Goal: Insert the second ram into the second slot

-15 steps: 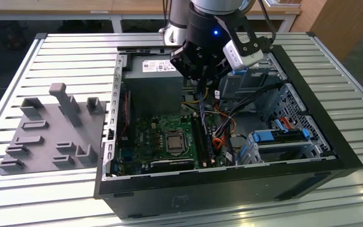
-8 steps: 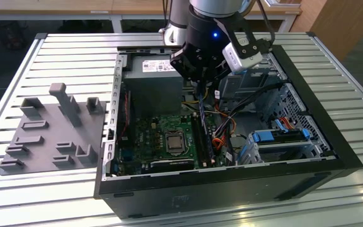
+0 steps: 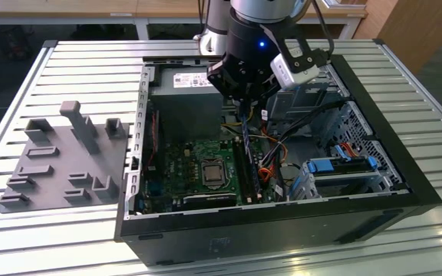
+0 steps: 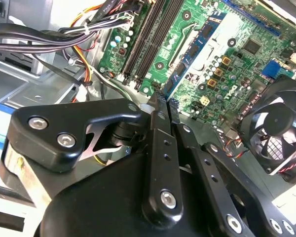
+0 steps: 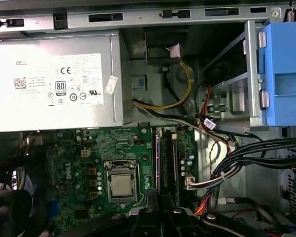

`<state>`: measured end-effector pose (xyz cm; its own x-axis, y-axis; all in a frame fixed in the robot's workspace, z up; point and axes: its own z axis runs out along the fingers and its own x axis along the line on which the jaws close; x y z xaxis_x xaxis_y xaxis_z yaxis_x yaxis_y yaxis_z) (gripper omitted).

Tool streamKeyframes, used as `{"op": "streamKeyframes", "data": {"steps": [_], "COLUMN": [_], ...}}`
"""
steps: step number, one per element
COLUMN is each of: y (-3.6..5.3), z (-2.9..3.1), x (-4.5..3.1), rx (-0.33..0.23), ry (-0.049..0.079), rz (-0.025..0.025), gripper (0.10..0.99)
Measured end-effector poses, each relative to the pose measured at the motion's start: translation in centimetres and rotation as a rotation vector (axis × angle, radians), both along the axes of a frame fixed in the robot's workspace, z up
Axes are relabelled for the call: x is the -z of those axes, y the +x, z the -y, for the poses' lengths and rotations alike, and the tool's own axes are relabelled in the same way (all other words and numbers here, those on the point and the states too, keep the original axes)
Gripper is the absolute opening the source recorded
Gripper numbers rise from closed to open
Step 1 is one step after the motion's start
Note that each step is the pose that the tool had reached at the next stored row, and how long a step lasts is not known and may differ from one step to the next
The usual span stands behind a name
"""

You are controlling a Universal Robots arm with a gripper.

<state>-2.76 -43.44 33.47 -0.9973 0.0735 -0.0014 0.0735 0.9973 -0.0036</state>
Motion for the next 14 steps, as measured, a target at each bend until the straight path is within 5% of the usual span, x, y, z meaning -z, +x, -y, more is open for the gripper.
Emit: {"op": "streamKeyframes", "data": {"steps": [14], "y": [0.0], "z": [0.02], "x": [0.5], "rx": [0.0], "ry": [0.0], "rz": [0.0001], "gripper": [0.137]}}
